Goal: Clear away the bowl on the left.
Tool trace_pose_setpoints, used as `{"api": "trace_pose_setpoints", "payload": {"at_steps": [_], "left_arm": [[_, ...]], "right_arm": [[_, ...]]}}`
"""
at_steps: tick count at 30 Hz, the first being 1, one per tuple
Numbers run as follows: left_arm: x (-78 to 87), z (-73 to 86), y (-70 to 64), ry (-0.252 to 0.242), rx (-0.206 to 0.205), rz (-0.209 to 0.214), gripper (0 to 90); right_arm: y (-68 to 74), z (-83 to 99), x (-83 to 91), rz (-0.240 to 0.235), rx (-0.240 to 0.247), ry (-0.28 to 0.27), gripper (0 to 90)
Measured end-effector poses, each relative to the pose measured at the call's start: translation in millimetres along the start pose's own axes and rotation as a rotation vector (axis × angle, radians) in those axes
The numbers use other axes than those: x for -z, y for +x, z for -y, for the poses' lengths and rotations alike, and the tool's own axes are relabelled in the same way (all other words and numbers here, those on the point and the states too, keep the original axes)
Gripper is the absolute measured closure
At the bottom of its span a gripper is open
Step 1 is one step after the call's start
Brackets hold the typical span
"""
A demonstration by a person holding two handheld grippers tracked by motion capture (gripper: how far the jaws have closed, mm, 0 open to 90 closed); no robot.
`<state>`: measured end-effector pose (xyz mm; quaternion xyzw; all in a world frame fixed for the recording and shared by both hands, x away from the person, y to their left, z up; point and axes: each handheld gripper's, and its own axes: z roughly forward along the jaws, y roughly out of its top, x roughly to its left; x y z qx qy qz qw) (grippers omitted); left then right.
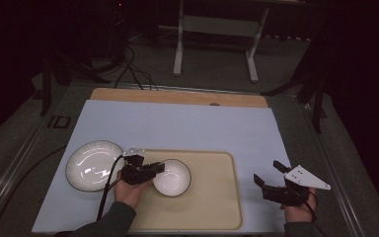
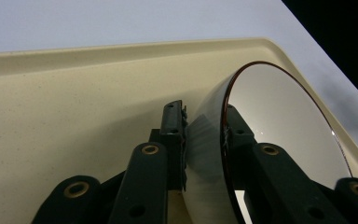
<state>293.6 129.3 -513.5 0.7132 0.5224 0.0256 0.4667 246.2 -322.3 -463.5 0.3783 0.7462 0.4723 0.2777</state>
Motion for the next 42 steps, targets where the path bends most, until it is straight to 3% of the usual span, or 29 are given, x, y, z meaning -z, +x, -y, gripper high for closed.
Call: {"api": "trace_pose_setpoints", "payload": {"at_steps": [12,15,20,27,33,42], "left_arm": [[-5.8,2.9,6.1,0.031,0.022,-0.014,75.8],[-7.3,3.3,4.5,0.037,0.019,-0.011,71.0],[-10.2,4.7,2.0,0.058,-0.010,-0.057,60.6],[-4.3,1.3,2.8,0.035,-0.022,-0.084,51.2],[2.6,-3.0,-0.7,0.016,-0.055,-0.100,45.2],[14.5,-7.8,-9.3,-0.019,-0.157,-0.136,39.8]], "right_arm": [[0.1,0.0,0.0,0.000,0.000,0.000,14.3],[0.1,0.0,0.0,0.000,0.001,0.001,14.3],[0.0,0.0,0.7,0.000,0.001,-0.002,14.3],[-0.1,-0.1,0.8,-0.001,0.001,-0.002,14.2],[-0.1,-0.1,1.1,0.000,-0.001,-0.003,14.2],[-0.2,-0.1,1.2,0.001,-0.001,-0.003,14.3]]}}
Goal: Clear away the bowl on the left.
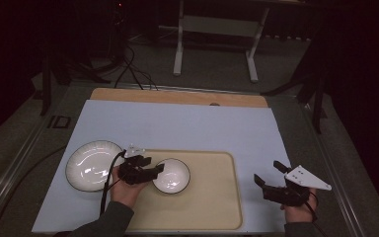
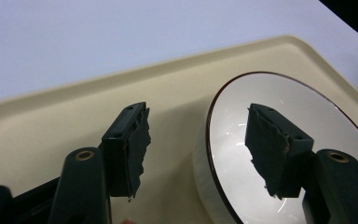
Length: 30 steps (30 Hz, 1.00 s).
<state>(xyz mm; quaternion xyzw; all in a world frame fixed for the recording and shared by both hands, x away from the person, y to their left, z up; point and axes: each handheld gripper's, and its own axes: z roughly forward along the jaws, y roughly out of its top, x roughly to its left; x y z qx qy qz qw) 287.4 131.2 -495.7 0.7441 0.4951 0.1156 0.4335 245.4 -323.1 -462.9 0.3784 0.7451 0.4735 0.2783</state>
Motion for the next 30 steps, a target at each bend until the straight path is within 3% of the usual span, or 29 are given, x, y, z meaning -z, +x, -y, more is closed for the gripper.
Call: {"api": "trace_pose_setpoints", "payload": {"at_steps": [12,30], "left_arm": [[19.4,-4.5,-3.1,-0.036,-0.143,-0.094,39.7],[45.5,-6.4,17.3,-0.093,-0.166,-0.113,38.3]], "right_arm": [[-0.2,0.0,0.3,0.000,-0.002,-0.003,14.2],[-0.8,-0.1,1.1,0.002,-0.005,-0.006,14.2]]}}
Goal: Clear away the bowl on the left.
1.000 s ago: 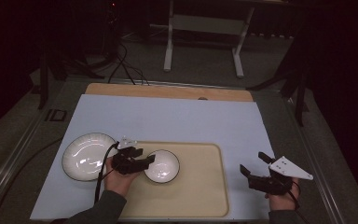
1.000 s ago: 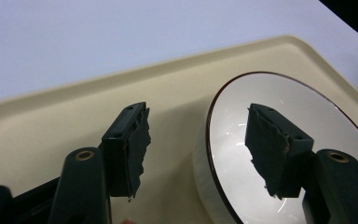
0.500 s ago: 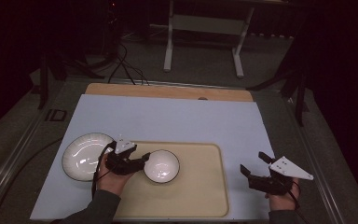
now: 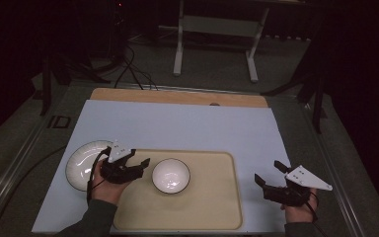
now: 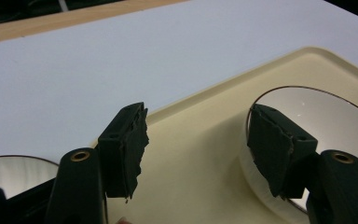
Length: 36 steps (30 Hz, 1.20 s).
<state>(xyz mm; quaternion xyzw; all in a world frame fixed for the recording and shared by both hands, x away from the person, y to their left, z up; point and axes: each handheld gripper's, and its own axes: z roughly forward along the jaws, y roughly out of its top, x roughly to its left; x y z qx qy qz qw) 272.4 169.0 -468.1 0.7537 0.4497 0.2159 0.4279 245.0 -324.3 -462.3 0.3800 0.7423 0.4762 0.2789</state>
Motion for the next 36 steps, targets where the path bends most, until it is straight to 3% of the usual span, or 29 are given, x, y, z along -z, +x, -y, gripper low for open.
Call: {"api": "trace_pose_setpoints", "payload": {"at_steps": [18,31,36], "left_arm": [[29.4,10.5,40.1,-0.048,0.060,-0.105,37.9],[41.8,17.0,55.5,-0.074,0.062,-0.172,36.3],[50.8,21.1,64.3,-0.098,0.088,-0.192,36.4]], "right_arm": [[-0.5,-0.1,0.6,0.004,-0.004,-0.005,14.3],[-1.0,-0.1,0.9,0.009,-0.006,-0.008,14.2],[-1.9,0.0,1.6,0.014,-0.012,-0.010,14.2]]}}
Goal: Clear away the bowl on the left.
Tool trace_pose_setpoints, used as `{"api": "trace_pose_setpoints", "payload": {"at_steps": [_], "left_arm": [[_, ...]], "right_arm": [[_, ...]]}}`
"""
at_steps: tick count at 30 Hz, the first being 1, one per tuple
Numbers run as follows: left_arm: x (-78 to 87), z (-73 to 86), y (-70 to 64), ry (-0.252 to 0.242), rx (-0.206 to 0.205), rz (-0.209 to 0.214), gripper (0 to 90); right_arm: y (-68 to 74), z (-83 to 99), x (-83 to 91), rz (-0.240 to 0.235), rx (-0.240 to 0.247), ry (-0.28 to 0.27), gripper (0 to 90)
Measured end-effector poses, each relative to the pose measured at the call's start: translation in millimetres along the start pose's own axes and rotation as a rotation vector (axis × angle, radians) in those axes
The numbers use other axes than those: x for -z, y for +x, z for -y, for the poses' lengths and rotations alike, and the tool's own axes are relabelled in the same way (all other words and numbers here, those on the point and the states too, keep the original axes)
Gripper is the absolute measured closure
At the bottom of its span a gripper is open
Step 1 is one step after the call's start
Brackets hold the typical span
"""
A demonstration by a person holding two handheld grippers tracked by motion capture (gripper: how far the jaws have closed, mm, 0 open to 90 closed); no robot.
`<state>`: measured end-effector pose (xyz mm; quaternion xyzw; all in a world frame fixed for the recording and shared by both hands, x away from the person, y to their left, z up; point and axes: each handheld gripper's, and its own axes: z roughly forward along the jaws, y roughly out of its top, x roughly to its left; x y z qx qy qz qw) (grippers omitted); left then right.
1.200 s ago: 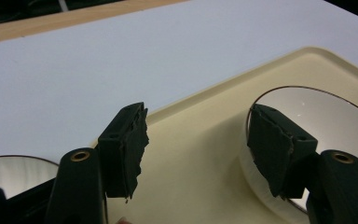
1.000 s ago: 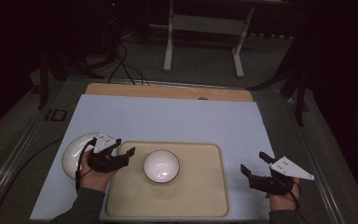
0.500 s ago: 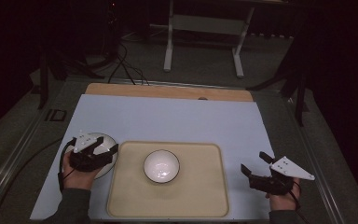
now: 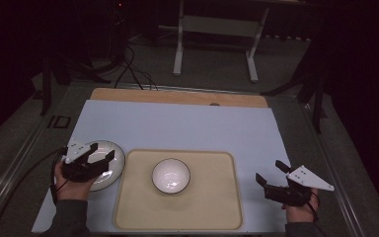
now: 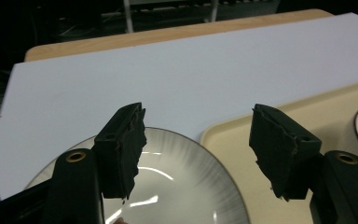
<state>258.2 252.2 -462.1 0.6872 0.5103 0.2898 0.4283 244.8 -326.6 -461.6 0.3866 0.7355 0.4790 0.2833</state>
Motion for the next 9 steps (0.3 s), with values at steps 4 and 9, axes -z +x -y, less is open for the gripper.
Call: {"api": "trace_pose_setpoints", "payload": {"at_steps": [4,9], "left_arm": [[4.9,1.8,8.3,-0.025,0.032,-0.031,36.4],[7.3,3.4,16.2,-0.046,0.086,-0.055,36.3]], "right_arm": [[-0.5,0.1,0.2,0.004,-0.003,-0.001,14.2],[-1.3,0.2,0.5,0.010,-0.011,0.001,14.2]]}}
